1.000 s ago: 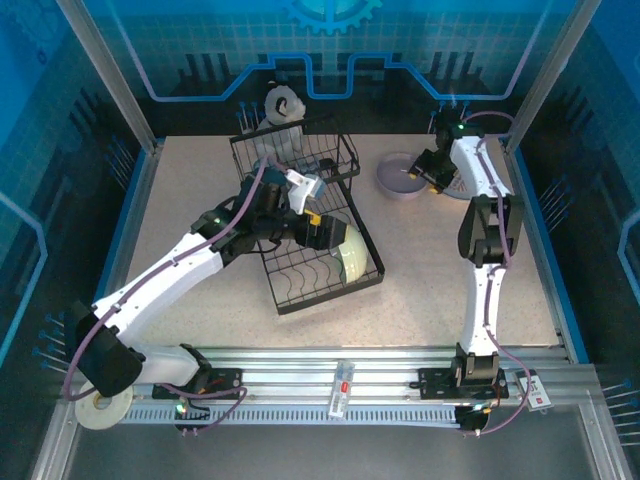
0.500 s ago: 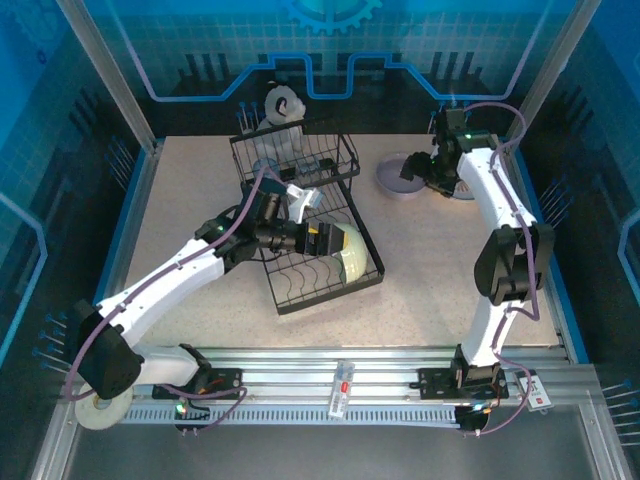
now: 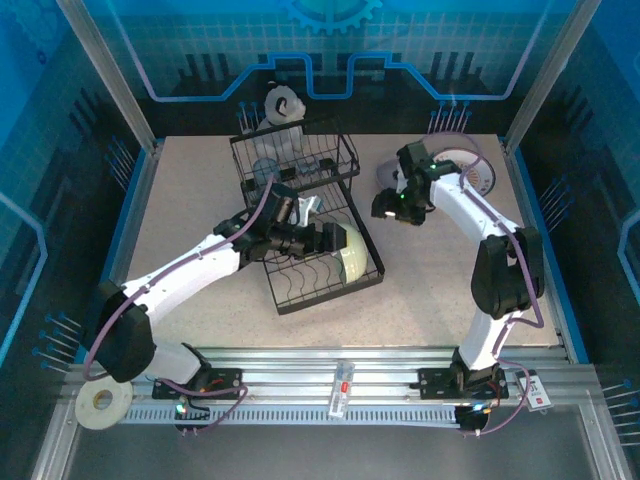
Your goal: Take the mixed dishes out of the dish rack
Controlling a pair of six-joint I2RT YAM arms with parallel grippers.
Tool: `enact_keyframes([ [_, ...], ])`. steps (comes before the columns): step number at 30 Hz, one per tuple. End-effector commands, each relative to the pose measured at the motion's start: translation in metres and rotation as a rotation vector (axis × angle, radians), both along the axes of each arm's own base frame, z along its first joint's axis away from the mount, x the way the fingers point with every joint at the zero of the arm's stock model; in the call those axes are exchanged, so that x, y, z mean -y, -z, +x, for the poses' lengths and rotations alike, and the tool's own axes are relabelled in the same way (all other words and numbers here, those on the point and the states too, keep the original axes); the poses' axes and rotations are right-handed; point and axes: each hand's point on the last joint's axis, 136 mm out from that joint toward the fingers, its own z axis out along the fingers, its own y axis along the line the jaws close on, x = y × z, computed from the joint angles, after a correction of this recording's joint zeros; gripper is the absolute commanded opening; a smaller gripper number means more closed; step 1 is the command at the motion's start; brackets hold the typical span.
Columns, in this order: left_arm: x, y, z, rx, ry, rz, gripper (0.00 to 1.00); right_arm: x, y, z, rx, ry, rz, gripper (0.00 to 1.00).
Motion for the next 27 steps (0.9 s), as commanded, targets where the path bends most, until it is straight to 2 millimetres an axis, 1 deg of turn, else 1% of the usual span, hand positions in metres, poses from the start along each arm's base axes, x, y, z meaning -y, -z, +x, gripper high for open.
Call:
enact_keyframes([
  [1, 0.001, -0.004, 0.01, -0.026, -0.053, -0.011, 0.82, -0.019, -0.002, -0.009, 0.01, -0.049, 0.071, 0.67],
  [4, 0.007, -0.003, 0.015, -0.02, -0.05, -0.041, 0.82, -0.024, -0.001, -0.014, 0.032, -0.082, 0.076, 0.67],
  [6, 0.015, 0.0, 0.019, -0.024, -0.023, -0.049, 0.82, -0.025, 0.003, -0.015, 0.038, -0.093, 0.071, 0.67],
  [10, 0.034, 0.001, 0.019, -0.089, 0.048, -0.108, 0.76, -0.029, 0.011, -0.022, 0.002, -0.103, 0.083, 0.65],
  [12, 0.037, 0.005, 0.02, -0.1, 0.05, -0.111, 0.73, -0.031, 0.014, -0.024, -0.005, -0.1, 0.091, 0.64],
  [16, 0.038, 0.004, 0.022, -0.086, 0.046, -0.135, 0.7, -0.031, 0.02, -0.03, -0.025, -0.102, 0.092, 0.6],
  [18, 0.039, 0.006, 0.022, -0.1, 0.045, -0.137, 0.65, -0.032, 0.025, -0.034, -0.042, -0.108, 0.098, 0.57],
  [20, 0.04, 0.008, 0.021, -0.114, 0.047, -0.147, 0.57, -0.033, 0.028, -0.036, -0.056, -0.116, 0.102, 0.55],
  [23, 0.04, 0.012, 0.02, -0.134, 0.037, -0.152, 0.48, -0.034, 0.031, -0.038, -0.066, -0.126, 0.105, 0.52],
  [27, 0.037, 0.016, 0.017, -0.147, 0.022, -0.148, 0.4, -0.037, 0.033, -0.039, -0.07, -0.135, 0.117, 0.49],
])
